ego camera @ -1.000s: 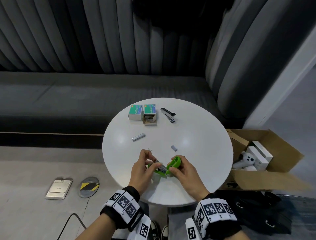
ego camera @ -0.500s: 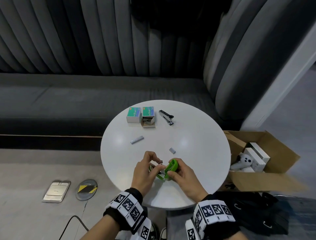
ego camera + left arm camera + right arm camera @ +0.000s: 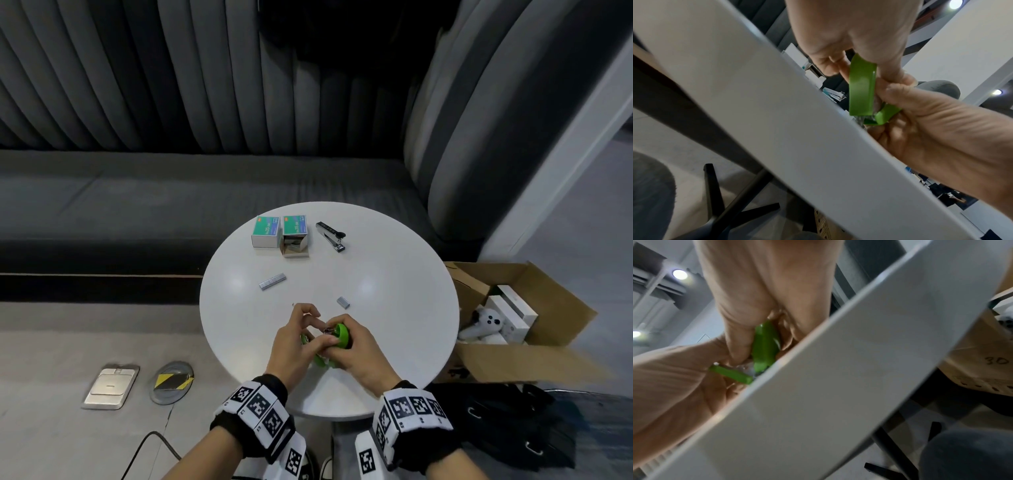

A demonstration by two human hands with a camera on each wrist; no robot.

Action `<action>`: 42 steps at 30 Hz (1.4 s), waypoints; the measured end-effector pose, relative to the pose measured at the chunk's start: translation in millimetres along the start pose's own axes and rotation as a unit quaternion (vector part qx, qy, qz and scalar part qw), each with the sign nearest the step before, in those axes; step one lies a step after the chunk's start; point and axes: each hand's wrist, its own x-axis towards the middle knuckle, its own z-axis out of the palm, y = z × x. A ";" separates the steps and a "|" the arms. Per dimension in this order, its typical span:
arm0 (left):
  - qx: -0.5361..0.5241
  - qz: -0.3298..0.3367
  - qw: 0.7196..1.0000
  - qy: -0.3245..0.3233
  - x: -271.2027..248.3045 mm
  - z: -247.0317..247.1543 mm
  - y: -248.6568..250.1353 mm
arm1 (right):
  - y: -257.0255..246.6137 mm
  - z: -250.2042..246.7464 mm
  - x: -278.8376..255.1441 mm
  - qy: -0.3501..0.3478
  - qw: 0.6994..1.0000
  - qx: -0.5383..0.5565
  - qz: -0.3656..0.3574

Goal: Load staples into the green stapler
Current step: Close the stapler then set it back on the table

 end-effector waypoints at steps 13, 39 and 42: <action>-0.051 0.000 0.999 -0.006 0.4 1.8 -2.5 | 0.6 0.2 -3.2 0.099 0.995 -0.029 -0.004; -0.028 0.023 0.998 0.045 -2.5 14.1 1.0 | -12.0 -5.0 -3.0 0.079 0.994 -0.072 0.031; -0.030 0.023 0.998 0.047 -2.4 14.4 1.0 | -10.5 -5.6 0.4 0.079 0.993 -0.076 0.035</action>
